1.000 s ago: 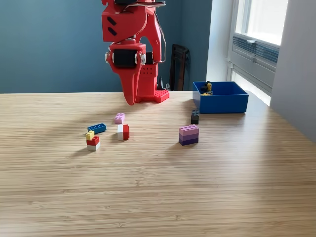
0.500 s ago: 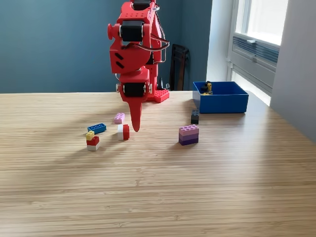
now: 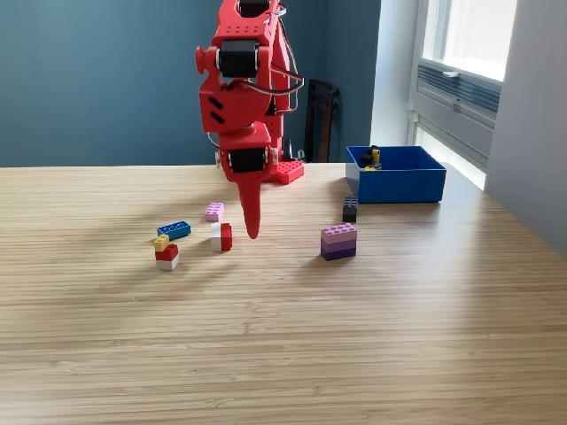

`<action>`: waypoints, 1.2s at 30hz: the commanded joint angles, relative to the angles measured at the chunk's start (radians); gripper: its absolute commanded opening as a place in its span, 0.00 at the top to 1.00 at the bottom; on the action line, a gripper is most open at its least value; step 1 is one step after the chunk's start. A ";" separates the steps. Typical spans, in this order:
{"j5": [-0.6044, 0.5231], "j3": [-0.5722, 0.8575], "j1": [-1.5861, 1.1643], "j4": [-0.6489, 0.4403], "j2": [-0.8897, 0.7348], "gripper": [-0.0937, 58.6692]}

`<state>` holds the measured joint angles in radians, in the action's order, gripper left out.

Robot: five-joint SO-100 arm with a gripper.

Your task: Grasp a lego block and put it in the bin.

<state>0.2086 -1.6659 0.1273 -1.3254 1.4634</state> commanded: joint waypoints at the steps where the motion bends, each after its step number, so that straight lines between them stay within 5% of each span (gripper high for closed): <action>1: 0.031 -0.035 0.032 0.043 0.155 0.50; 25: 0.138 -0.084 0.149 0.141 0.158 0.52; 36: 0.144 -0.029 0.150 0.137 -0.005 0.53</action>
<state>0.3405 -1.7610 0.2777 -1.1888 1.4603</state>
